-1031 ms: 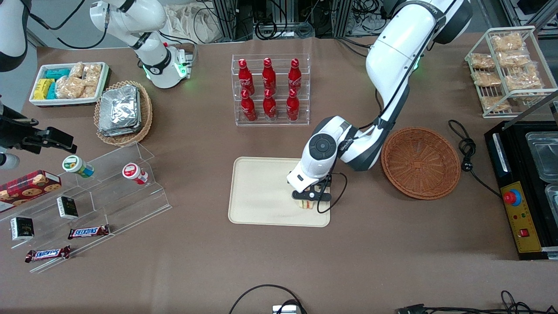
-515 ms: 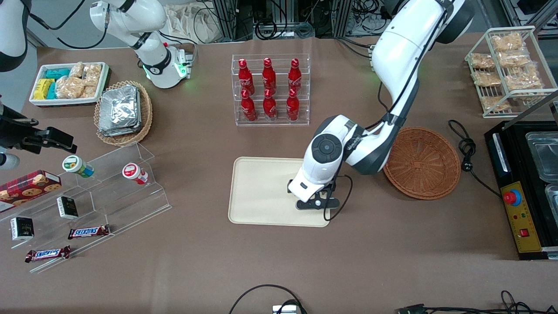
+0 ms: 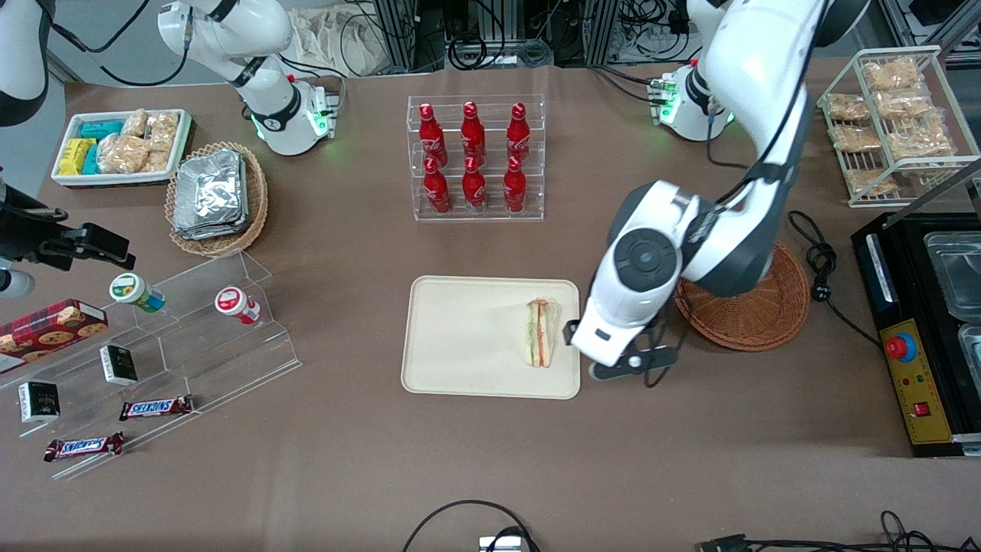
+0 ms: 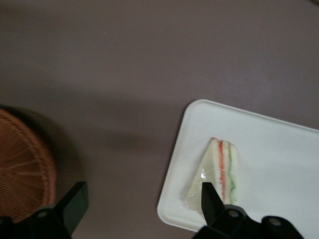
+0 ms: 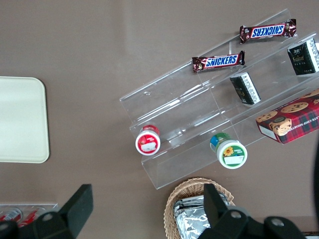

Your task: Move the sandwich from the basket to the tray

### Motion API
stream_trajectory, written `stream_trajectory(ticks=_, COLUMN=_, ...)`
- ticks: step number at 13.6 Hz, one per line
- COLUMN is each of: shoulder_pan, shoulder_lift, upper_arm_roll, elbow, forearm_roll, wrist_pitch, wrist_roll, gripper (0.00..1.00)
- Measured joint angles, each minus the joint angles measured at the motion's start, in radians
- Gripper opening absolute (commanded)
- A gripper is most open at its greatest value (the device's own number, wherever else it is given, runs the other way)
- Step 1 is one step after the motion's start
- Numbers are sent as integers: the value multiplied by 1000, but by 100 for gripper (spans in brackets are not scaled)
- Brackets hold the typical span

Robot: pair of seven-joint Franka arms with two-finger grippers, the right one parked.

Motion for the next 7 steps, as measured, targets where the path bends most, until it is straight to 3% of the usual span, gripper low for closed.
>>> stream_trajectory(ticks=7, shoulder_pan=144, shoulder_lift=-146, upper_arm_roll=14, elbow=-2, forearm_roll=47, wrist_pitch=-156, wrist_roll=78, gripper=100)
